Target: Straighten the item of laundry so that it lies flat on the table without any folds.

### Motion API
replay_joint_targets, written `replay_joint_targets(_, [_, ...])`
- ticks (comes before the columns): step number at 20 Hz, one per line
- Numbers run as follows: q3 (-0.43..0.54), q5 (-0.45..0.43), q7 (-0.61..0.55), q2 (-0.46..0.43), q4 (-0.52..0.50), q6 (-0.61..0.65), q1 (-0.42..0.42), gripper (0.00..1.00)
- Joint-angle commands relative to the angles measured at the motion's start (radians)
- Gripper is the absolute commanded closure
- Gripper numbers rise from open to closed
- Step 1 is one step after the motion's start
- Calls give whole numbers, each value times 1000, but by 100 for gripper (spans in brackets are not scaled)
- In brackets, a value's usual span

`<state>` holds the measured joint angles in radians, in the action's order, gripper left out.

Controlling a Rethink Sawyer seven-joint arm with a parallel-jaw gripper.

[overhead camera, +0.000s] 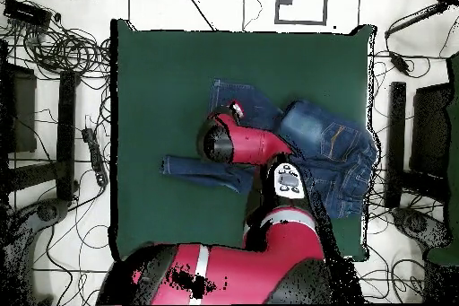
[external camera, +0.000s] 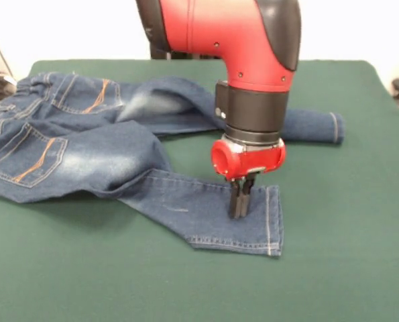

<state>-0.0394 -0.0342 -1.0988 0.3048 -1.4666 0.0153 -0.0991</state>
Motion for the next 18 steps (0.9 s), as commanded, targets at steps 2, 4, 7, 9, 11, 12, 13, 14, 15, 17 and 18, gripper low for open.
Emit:
replay_joint_targets(2, [19, 73, -344, -130, -200, 52, 52, 100])
replay_joint_targets(4, [13, 59, -308, -134, -180, 43, 45, 100])
replay_joint_targets(7, [2, 29, -240, -144, -119, 61, 33, 100])
replay_joint_targets(9, [-6, 14, -189, -150, -67, 113, 23, 100])
replay_joint_targets(11, [-6, -6, -128, -159, -6, 172, -2, 100])
replay_joint_targets(12, [0, -17, -97, -163, 23, 201, -20, 100])
replay_joint_targets(13, [9, -43, -49, -163, 55, 226, -41, 100])
replay_joint_targets(14, [17, -63, -21, -161, 75, 234, -54, 100])
replay_joint_targets(15, [36, -84, 30, -169, 114, 281, -84, 100])
replay_joint_targets(17, [73, -123, 95, -186, 174, 333, -128, 100])
replay_joint_targets(18, [99, -152, 139, -196, 209, 358, -156, 100])
